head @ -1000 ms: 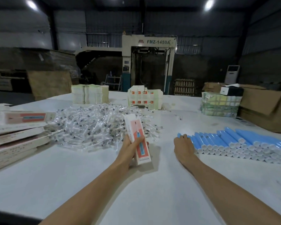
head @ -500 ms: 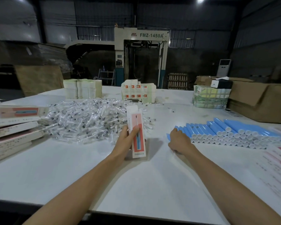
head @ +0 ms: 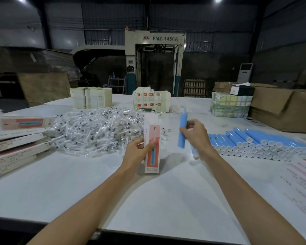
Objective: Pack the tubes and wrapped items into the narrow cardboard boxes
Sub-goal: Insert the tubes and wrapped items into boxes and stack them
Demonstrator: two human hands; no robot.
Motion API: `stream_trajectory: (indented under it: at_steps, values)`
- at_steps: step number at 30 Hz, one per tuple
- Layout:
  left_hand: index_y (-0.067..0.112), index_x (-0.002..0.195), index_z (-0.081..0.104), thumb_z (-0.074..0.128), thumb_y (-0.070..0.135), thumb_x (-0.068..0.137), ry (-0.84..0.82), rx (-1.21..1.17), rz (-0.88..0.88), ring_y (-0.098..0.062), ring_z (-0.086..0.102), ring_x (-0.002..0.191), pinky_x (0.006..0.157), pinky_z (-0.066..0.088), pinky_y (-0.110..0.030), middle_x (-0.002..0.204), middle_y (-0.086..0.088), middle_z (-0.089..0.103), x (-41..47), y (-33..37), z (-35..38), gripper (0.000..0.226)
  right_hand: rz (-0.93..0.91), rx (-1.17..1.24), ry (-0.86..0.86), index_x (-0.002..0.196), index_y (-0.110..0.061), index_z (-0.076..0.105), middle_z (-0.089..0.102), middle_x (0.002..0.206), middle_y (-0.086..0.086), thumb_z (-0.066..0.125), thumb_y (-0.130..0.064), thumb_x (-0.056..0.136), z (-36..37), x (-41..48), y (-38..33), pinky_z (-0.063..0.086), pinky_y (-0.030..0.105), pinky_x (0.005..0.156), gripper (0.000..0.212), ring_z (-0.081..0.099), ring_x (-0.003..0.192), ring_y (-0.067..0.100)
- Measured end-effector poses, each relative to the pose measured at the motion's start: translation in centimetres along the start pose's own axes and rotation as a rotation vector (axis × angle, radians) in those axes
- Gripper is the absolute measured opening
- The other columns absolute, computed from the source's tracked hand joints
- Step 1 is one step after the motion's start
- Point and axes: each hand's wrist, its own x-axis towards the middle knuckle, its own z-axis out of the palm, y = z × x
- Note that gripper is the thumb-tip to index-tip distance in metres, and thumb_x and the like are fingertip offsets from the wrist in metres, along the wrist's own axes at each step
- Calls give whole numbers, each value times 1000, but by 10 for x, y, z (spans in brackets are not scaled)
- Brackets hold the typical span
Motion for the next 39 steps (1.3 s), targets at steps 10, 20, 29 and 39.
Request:
stream_trajectory:
  at_steps: [10,20,29,39]
  values:
    - [24,127,74,82,47,90,-113,5,-9,-19,80,102,80,63,-31,109,1,83,2,-3,0,44,-274,515,-85,161,-36,17,59,126,3,68,2,97,13,11,-85,65,44,84,91,75,100,22]
    - [26,124,75,81,54,87,-104,31,5,-17,80,99,80,61,-30,107,2,83,-1,1,1,47,-238,78,-263,137,-48,33,75,97,11,81,-14,86,21,24,-63,61,27,73,77,74,89,21]
    - [16,130,66,69,42,104,-125,-32,5,-37,81,95,88,66,-50,114,-13,80,-1,-2,0,37,-353,-132,-397,114,-28,70,56,124,-11,69,-28,97,33,19,-44,52,16,79,17,63,107,0]
    - [19,130,63,51,46,112,304,153,19,-33,78,94,85,65,-49,114,-9,77,23,-2,-59,35,-204,-262,-353,131,-11,63,63,122,8,56,-3,100,87,16,39,51,35,96,32,60,108,21]
